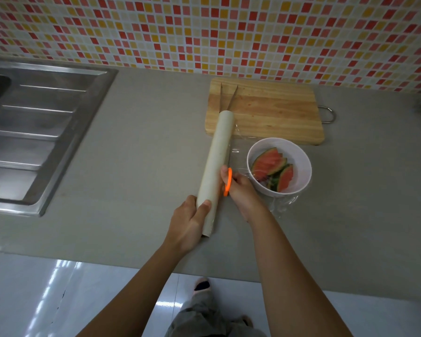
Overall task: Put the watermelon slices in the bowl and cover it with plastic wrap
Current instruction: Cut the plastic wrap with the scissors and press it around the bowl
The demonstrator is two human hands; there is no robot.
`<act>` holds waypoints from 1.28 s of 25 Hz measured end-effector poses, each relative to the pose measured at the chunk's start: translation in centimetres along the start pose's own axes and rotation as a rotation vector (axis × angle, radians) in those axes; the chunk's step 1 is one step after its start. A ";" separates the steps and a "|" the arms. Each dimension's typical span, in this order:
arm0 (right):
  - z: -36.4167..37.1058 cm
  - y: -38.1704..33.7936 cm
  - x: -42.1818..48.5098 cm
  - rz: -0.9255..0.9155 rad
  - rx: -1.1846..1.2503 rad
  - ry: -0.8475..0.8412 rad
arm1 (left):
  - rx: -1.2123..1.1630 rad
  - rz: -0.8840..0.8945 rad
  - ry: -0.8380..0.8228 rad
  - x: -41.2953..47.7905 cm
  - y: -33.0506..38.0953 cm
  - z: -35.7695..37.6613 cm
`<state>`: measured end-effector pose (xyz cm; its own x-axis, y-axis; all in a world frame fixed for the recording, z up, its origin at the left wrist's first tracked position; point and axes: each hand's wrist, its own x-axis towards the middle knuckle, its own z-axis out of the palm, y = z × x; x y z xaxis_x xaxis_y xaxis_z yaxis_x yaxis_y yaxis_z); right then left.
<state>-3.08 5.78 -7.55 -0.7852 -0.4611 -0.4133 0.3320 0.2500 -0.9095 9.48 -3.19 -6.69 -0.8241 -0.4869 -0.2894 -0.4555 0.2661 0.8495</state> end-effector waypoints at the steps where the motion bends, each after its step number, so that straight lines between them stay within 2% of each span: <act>1: 0.1 -0.1 0.3 -0.007 0.007 0.003 | 0.003 0.000 -0.003 0.0 -0.1 -0.1; 8: 1.3 -0.2 2.0 -0.030 0.026 -0.012 | -0.010 -0.013 -0.018 0.1 -0.7 -1.7; 17: 2.3 -1.6 3.2 -0.037 -0.015 0.047 | -0.015 -0.009 -0.023 0.5 -1.0 -3.2; 25: 3.0 0.3 0.5 0.081 0.047 0.064 | -0.015 -0.026 -0.048 0.9 -0.9 -3.9; 32: 2.9 -2.7 2.7 0.093 0.094 0.073 | -0.011 -0.005 -0.049 1.3 -0.5 -4.0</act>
<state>-4.56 1.36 -6.38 -0.7836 -0.3757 -0.4947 0.4499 0.2059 -0.8690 10.03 -7.30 -5.74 -0.8377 -0.4464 -0.3145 -0.4559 0.2545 0.8529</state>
